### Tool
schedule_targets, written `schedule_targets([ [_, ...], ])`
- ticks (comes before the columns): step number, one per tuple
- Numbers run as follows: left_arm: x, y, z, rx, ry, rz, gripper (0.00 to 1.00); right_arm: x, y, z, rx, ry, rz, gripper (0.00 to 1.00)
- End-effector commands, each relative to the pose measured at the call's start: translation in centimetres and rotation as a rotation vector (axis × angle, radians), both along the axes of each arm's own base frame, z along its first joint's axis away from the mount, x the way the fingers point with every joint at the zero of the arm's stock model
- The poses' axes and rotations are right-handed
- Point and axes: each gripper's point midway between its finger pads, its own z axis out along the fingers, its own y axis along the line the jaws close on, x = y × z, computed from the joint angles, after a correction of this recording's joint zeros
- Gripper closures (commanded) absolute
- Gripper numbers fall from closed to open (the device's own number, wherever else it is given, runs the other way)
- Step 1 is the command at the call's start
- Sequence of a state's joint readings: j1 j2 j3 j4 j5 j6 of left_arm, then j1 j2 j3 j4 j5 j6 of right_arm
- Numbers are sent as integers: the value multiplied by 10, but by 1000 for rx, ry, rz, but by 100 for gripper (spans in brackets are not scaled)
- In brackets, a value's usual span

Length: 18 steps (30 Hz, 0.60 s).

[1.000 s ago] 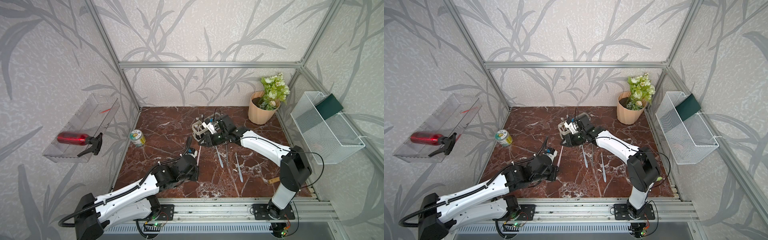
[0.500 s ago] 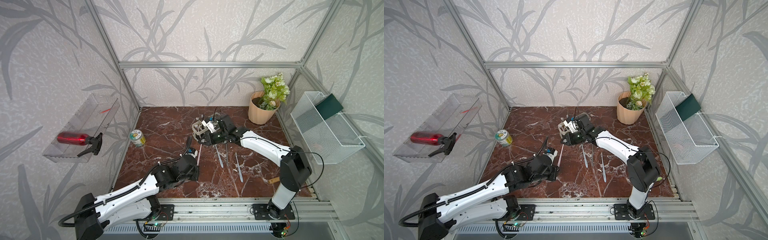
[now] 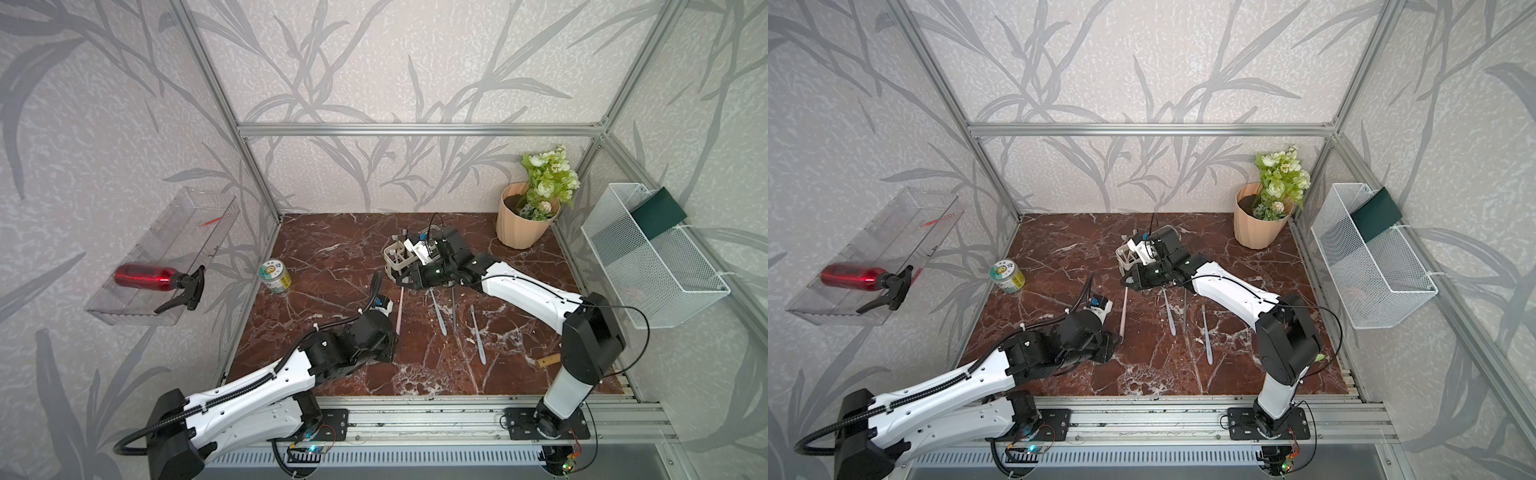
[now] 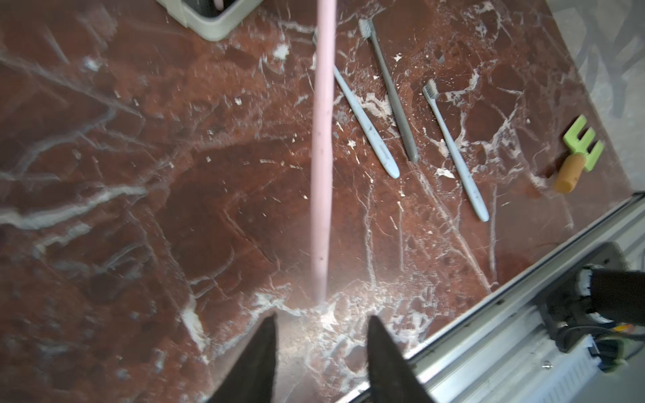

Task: Place the toothbrush into the toothbrush holder
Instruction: Pick up the toothbrush from the center of the board.

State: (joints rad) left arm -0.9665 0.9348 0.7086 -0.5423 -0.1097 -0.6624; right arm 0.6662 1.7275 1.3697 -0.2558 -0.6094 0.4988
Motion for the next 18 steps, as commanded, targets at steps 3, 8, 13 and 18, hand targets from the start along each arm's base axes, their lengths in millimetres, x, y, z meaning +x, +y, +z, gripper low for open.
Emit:
schedule_targets([
  [3,14,21,45,36,-132,58,29,18,-14,53,29,-205,-76,100],
  [8,29,49,69,99,-187,152,10,49,-33,91,-20,-429,-216,100],
  [13,46,83,74,113,-157,283,7,74,-51,118,-81,-629,-344,100],
  [18,61,115,70,177,-130,404,6,91,-57,139,-98,-780,-405,100],
])
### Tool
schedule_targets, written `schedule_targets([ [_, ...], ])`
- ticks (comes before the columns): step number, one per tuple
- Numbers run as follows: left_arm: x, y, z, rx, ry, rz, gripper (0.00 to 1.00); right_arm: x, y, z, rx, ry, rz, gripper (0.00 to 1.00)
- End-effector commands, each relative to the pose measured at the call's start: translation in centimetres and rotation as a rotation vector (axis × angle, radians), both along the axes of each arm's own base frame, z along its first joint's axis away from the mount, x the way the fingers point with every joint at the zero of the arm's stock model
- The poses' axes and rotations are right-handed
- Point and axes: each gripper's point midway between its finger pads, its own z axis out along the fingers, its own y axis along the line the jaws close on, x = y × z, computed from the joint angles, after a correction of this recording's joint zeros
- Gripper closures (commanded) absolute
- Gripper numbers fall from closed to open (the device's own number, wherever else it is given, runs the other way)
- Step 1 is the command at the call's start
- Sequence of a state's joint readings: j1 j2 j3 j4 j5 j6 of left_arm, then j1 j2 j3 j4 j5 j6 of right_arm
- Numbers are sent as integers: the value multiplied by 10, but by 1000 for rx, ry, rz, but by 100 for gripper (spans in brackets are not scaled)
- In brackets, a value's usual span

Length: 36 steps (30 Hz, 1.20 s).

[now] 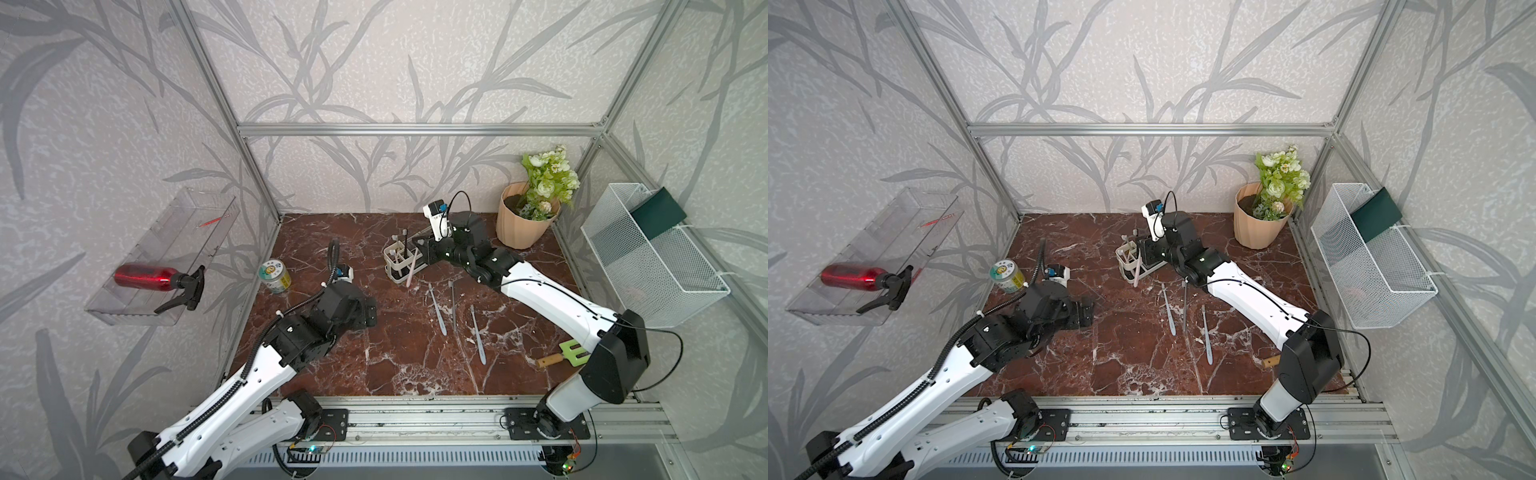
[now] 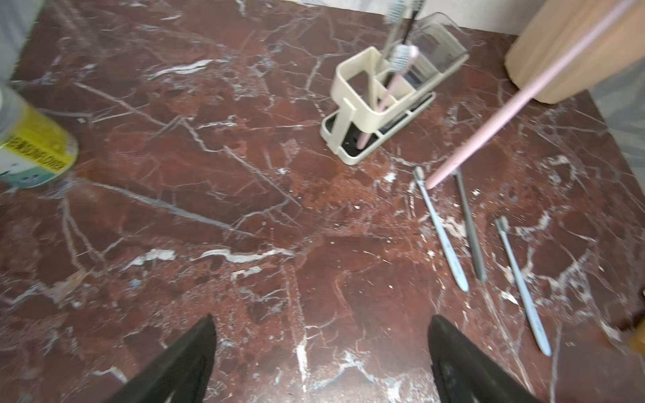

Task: Place the toothbrush into the toothbrush holder
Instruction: Pick up the toothbrush from the center of the board, then place the toothbrush in the toothbrush holder.

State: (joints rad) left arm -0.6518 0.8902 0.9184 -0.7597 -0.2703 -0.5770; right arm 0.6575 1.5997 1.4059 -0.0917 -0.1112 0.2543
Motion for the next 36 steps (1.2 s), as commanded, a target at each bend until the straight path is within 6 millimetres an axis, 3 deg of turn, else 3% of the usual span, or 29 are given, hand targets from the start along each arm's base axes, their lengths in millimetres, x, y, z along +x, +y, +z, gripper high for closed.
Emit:
schedule_targets([
  [1,4,22,0,75,23,68,5,18,-10,48,-2,-207,-76,100],
  [10,11,46,-5,36,20,175,5,45,6,57,-35,-274,-78,100],
  [12,9,50,-5,42,22,184,5,56,12,45,-52,-257,-77,100],
  [20,9,52,-6,40,27,190,5,76,26,27,-73,-242,-69,100],
  [31,8,50,-7,30,30,185,5,89,27,1,-101,-221,-76,100],
  [36,9,49,-8,27,32,181,5,92,31,-23,-120,-187,-61,100],
])
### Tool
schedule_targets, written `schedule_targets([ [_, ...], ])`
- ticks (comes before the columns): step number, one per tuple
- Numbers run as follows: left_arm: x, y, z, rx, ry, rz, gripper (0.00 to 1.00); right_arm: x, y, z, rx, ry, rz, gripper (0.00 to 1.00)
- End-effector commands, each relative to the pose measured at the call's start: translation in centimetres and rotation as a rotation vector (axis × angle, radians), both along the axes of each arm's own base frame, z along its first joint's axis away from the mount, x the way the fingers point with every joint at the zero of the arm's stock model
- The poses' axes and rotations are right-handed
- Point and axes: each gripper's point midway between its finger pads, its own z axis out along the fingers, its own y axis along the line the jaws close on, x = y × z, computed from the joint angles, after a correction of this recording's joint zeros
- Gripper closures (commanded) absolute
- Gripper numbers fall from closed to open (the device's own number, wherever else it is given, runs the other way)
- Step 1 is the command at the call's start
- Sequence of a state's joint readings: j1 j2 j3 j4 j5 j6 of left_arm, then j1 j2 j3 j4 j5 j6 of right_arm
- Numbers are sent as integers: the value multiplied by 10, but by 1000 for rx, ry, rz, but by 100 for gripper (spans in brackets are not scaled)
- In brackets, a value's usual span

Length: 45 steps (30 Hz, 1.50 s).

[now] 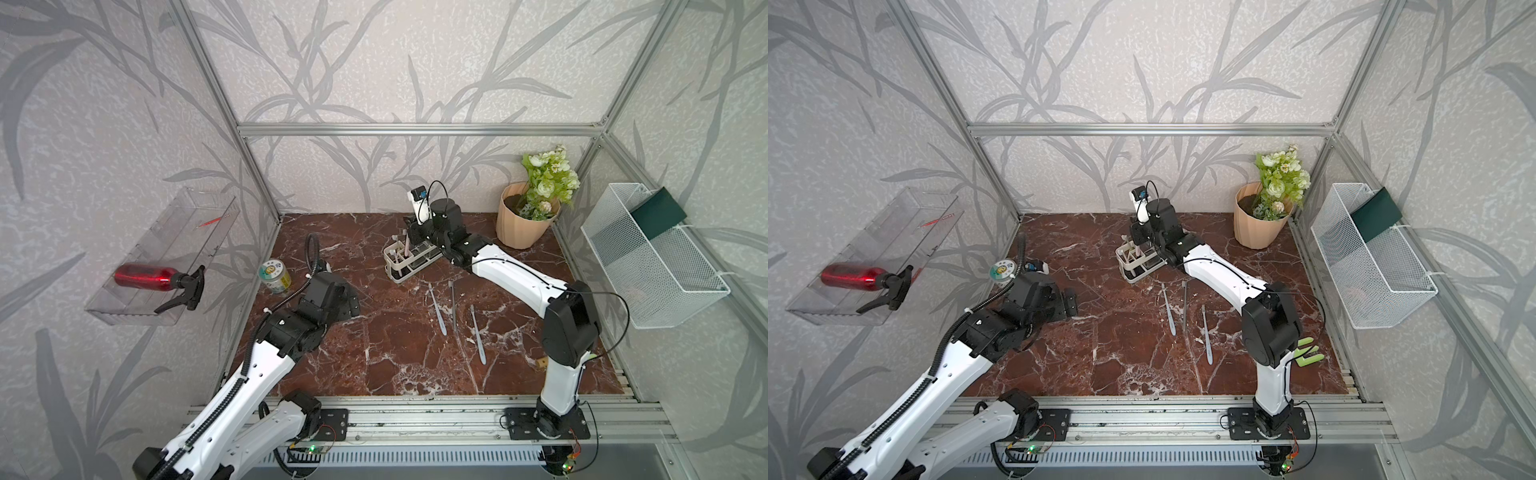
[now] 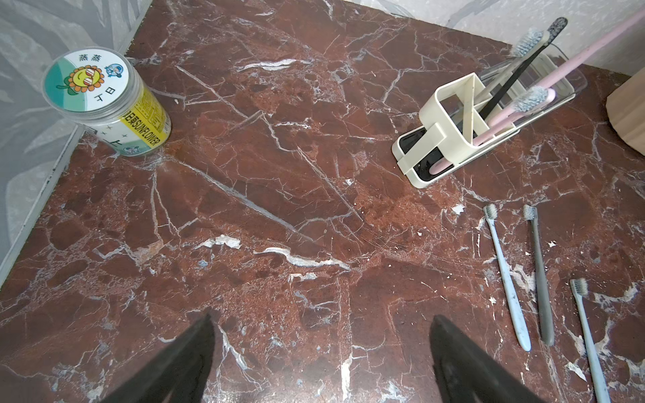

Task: Place the toothbrush into the toothbrush holder
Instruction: Place the toothbrush in the toothbrush holder.

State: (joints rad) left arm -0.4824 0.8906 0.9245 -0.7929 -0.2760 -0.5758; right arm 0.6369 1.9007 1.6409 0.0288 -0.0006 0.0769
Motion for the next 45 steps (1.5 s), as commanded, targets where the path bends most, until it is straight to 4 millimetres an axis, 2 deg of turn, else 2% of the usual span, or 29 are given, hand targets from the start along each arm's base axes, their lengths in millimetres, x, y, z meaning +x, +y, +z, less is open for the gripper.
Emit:
schedule_targets([
  [1,-2,3,-5,5,11,9,5,8,6,-11,-1,-4,7,100],
  [6,-2,2,-5,3,13,5,5,8,10,-34,-2,20,28,100],
  [23,-2,0,-7,-6,16,-4,5,5,15,-84,32,74,53,100],
  [32,-1,-2,-7,-15,17,-7,5,3,12,-97,12,103,48,100],
  [34,-1,-2,-8,-14,19,-7,6,2,12,-97,14,106,46,92],
  [37,-1,-2,-7,-14,18,-9,5,0,8,-89,22,97,37,70],
  [39,-1,-2,-8,-14,18,-8,5,-2,6,-81,31,85,32,59],
  [41,-1,-2,-9,-13,23,-11,5,-4,3,-71,41,68,28,52],
  [45,-1,-3,-8,-12,23,-11,5,-7,-5,-50,52,35,4,45],
])
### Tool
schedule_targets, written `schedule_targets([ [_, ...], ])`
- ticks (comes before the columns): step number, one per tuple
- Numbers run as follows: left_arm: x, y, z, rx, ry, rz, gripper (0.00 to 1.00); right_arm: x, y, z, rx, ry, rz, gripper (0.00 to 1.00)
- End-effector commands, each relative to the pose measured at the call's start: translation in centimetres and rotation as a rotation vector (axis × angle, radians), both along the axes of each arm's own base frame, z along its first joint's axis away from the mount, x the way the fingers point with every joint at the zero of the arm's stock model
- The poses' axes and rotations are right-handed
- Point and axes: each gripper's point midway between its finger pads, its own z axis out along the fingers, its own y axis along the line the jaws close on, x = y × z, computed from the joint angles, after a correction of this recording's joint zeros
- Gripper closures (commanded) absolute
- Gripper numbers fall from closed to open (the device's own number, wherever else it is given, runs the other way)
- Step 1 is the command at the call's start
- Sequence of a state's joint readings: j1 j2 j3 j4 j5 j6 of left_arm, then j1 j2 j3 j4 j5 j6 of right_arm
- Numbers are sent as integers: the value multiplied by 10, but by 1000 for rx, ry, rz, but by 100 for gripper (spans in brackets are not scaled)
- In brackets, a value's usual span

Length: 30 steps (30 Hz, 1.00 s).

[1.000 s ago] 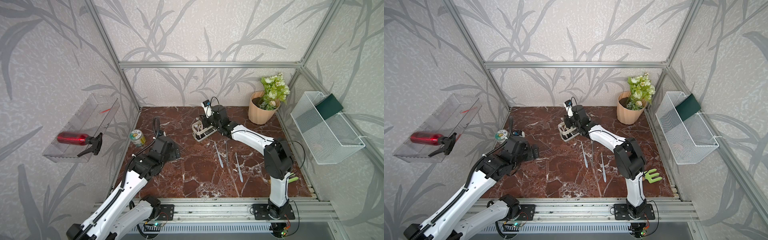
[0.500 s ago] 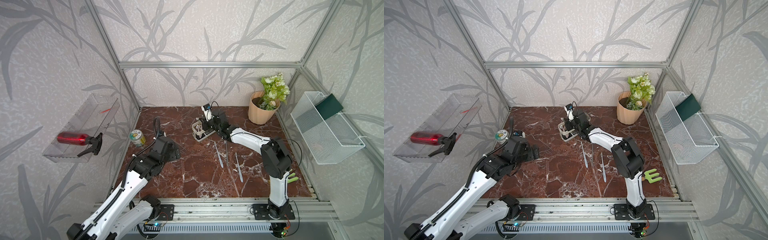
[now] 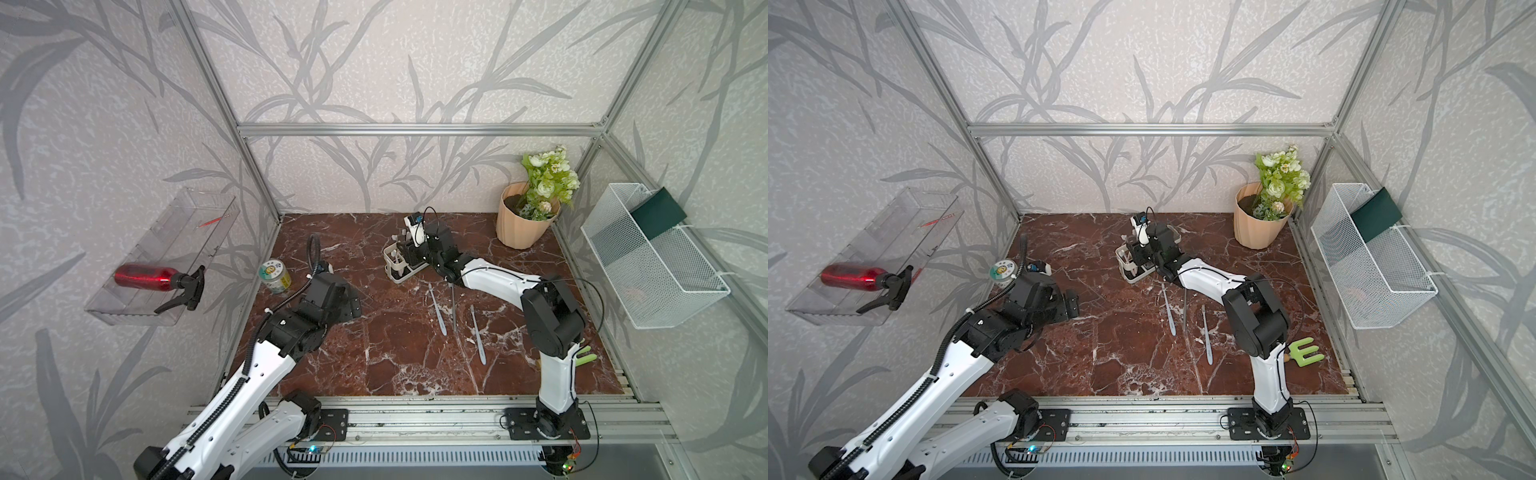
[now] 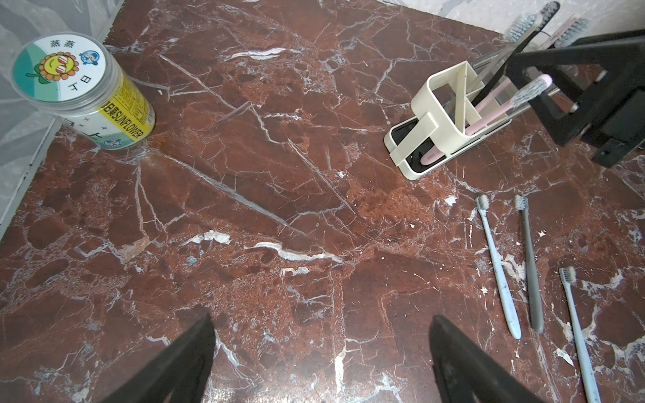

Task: Place the toothbrush into the toothbrush holder
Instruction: Place the toothbrush in the toothbrush holder, then pick up the toothbrush from the center of the board.

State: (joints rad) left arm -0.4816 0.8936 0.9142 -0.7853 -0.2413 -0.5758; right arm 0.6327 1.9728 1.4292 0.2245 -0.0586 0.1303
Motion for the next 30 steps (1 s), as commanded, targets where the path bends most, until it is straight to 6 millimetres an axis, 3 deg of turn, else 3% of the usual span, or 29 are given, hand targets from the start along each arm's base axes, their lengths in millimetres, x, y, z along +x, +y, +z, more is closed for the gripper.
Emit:
schedule_targets([
  [1,0,3,-3,10,5,10,5,-3,-12,53,49,-89,-34,43],
  [8,-1,4,-3,14,5,12,6,-16,-38,104,68,-170,-84,38],
  [12,-1,4,-3,12,5,11,6,-28,-67,117,67,-166,-162,37],
  [16,-1,4,-3,10,6,10,6,-39,-97,84,44,-51,-253,36],
  [19,-1,4,-2,9,5,10,6,-50,-109,41,22,52,-295,36],
  [23,-1,3,-3,8,6,8,6,-59,-112,-17,-33,182,-310,37],
  [30,-1,4,-4,11,11,12,6,-57,-106,-66,-98,284,-298,38],
])
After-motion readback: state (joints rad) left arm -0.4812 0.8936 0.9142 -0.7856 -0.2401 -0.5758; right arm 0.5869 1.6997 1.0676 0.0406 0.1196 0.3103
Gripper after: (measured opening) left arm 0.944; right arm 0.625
